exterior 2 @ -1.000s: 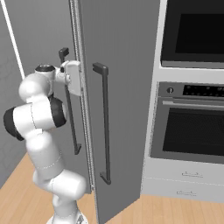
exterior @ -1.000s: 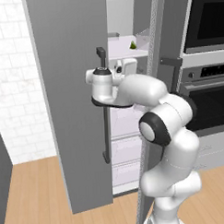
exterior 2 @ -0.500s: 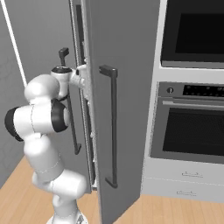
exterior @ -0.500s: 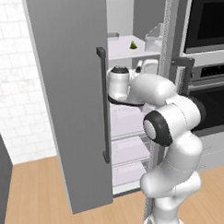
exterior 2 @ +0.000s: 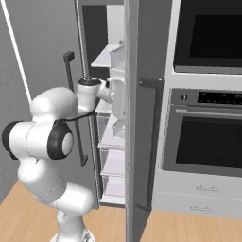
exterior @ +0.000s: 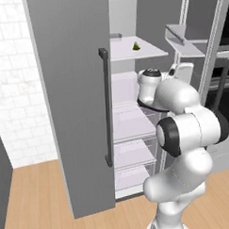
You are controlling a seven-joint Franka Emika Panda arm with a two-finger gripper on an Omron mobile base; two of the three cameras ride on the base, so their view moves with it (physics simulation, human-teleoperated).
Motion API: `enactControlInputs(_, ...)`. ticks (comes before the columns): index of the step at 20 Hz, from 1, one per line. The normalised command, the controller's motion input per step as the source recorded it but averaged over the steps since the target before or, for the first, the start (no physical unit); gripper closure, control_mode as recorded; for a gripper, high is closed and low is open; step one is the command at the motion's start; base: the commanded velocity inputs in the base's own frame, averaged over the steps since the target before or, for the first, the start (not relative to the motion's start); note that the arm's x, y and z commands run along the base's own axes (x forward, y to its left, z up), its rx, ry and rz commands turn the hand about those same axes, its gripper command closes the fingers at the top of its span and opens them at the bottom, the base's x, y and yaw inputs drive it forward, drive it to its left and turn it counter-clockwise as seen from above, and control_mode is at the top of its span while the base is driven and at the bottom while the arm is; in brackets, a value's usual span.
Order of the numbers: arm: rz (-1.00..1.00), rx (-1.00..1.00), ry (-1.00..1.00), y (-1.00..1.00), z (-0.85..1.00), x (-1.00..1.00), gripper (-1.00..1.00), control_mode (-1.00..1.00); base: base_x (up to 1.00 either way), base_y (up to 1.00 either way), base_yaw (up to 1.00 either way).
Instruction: Grab a lemon wedge from the fridge and one ice cube from the ice bowl, and put them in the glass of lemonade.
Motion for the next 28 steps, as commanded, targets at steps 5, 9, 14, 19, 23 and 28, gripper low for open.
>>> enactControlInputs(5, 0.15, 0.00, -0.01, -0.21, 0.22, 0.03, -1.00, -1.00, 0.00, 0.00, 0.00)
enactControlInputs(9, 0.32, 0.00, -0.03, 0.01, 0.07, 0.40, -1.00, -1.00, 0.00, 0.00, 0.00)
enactControlInputs(14, 0.28, 0.01, -0.01, -0.20, -0.25, 0.73, -1.00, -1.00, 0.00, 0.00, 0.00)
enactControlInputs(19, 0.19, 0.09, 0.00, -0.78, -0.39, 1.00, -1.00, -1.00, 0.00, 0.00, 0.00)
enactControlInputs(23, 0.15, 0.09, 0.00, -0.64, -0.07, 0.62, -1.00, -1.00, 0.00, 0.00, 0.00)
enactControlInputs(28, 0.14, 0.05, -0.01, 0.00, 0.06, 0.01, -1.00, -1.00, 0.00, 0.00, 0.00)
